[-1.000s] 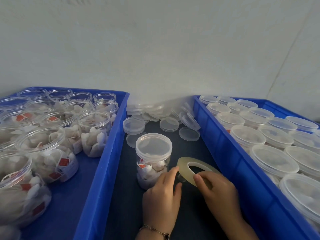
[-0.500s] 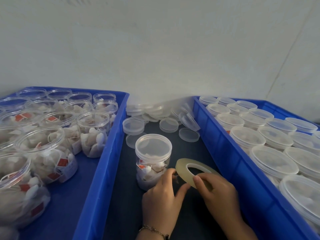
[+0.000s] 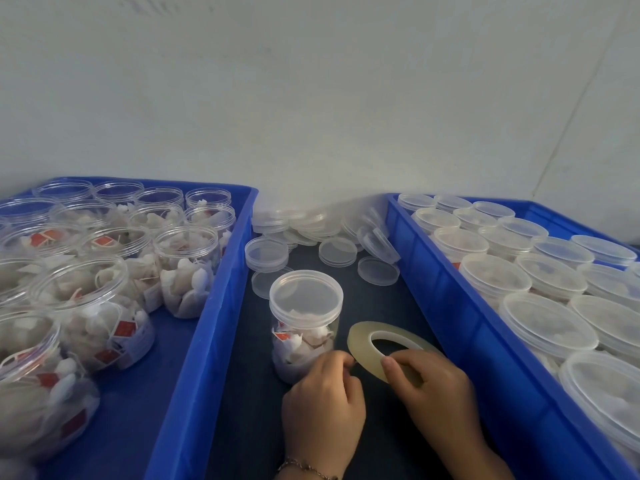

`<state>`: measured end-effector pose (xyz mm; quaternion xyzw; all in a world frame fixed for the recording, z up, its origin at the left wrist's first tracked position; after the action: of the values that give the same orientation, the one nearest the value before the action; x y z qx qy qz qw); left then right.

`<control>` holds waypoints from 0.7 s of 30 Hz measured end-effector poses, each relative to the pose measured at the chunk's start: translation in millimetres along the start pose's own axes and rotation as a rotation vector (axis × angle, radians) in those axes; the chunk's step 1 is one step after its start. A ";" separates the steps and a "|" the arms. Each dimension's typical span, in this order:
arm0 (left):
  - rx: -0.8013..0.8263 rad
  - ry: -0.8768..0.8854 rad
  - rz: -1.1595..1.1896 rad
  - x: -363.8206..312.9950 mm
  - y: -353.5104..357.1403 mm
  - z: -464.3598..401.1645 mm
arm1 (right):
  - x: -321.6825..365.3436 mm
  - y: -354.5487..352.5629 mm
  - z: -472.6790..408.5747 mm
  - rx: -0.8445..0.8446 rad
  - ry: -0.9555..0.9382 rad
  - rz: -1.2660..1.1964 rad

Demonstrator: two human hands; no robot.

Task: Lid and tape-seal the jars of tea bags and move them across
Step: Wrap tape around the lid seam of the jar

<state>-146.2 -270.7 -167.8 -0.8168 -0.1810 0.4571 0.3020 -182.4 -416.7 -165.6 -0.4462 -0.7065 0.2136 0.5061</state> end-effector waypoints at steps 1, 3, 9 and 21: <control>0.002 -0.047 0.008 -0.6 -0.7 0.1 | -0.1 0.1 -0.1 0.002 0.001 -0.002; 0.014 -0.073 0.018 0.8 1.9 1.3 | -0.3 0.4 -0.6 0.010 0.008 0.000; 0.003 0.068 0.082 -3.6 -0.3 3.6 | -2.0 2.0 -1.5 0.042 0.018 -0.004; -0.244 0.276 0.059 -1.3 1.4 0.1 | -4.6 1.1 -0.2 -0.019 0.021 -0.027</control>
<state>-147.0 -272.4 -168.0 -0.9073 -0.1681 0.3239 0.2090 -181.4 -420.1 -168.8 -0.4435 -0.7093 0.1952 0.5120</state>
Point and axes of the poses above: each hand's wrist, its own z-axis away from the middle knuckle, its own y-axis out of the palm, x = y × z, the point moved 2 cm from there along -z, towards the middle knuckle, and after that the axes turned 9 degrees about x, right-handed, at the moved point
